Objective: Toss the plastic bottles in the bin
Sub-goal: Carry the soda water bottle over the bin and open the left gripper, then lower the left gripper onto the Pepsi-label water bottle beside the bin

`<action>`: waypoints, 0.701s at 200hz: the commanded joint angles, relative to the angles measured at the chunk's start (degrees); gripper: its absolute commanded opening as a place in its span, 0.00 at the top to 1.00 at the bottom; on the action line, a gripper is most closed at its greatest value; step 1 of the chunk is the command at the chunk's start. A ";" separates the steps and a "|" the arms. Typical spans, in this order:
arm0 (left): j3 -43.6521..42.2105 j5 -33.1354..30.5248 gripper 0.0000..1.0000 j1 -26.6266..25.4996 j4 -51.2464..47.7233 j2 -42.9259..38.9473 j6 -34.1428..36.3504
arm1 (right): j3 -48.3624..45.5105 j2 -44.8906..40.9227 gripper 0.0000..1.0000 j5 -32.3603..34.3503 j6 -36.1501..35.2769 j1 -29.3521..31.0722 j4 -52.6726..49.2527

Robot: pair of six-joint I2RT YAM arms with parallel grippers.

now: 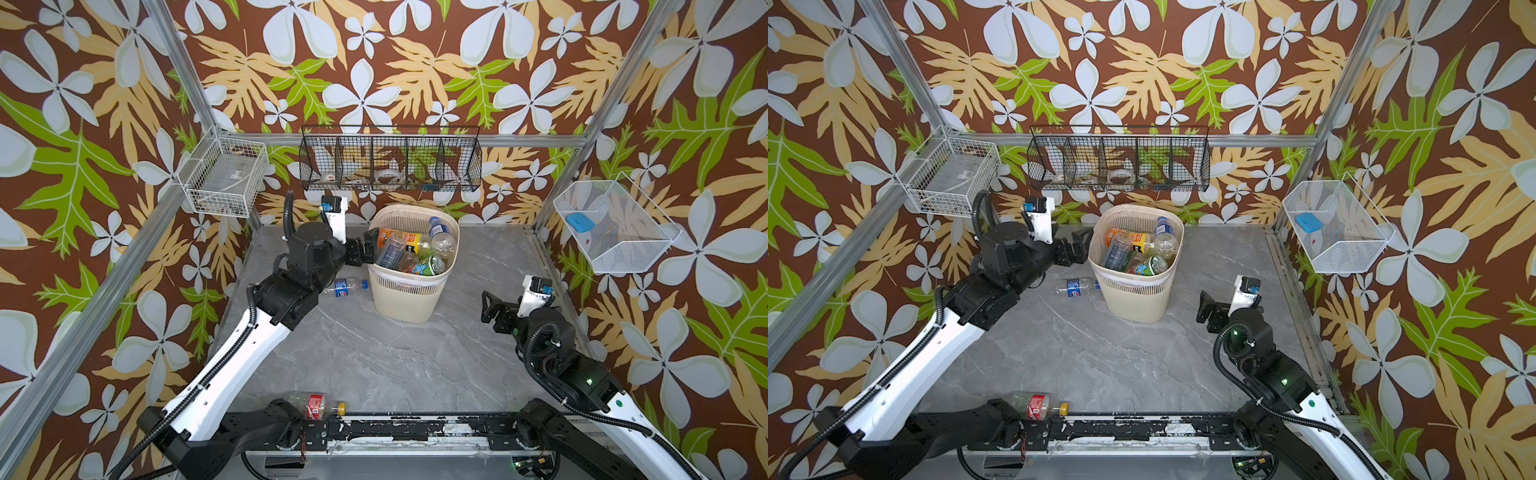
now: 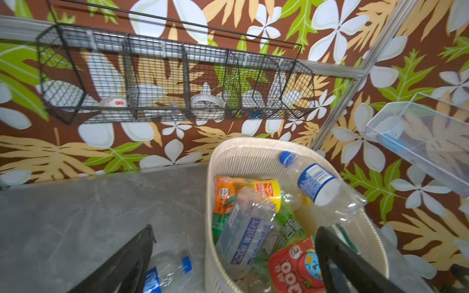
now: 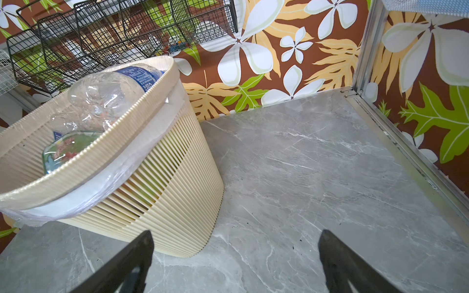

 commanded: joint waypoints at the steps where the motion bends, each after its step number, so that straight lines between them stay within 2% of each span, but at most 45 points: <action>1: -8.09 -5.83 0.00 0.36 2.84 -5.65 -0.11 | -0.45 0.08 0.01 0.05 0.82 0.06 1.19; 28: -19.18 -7.07 0.00 0.62 2.03 -13.37 -2.07 | -0.86 0.39 0.00 -0.17 0.95 0.06 1.36; 60: -25.45 -8.60 0.00 1.48 -2.09 -17.11 -2.36 | -1.27 0.95 0.01 -0.75 0.98 0.06 1.71; 87: -26.19 -7.63 0.00 4.06 -6.92 -13.91 0.24 | -1.78 1.00 0.00 -1.43 1.41 0.06 2.64; 115: -25.68 -3.84 0.00 6.11 -9.43 -8.84 5.76 | -1.93 0.64 0.00 -1.27 1.51 0.06 2.51; 140: -25.50 -4.23 0.00 7.02 -9.33 -4.23 10.71 | -2.10 0.27 0.00 -0.93 1.23 0.06 2.17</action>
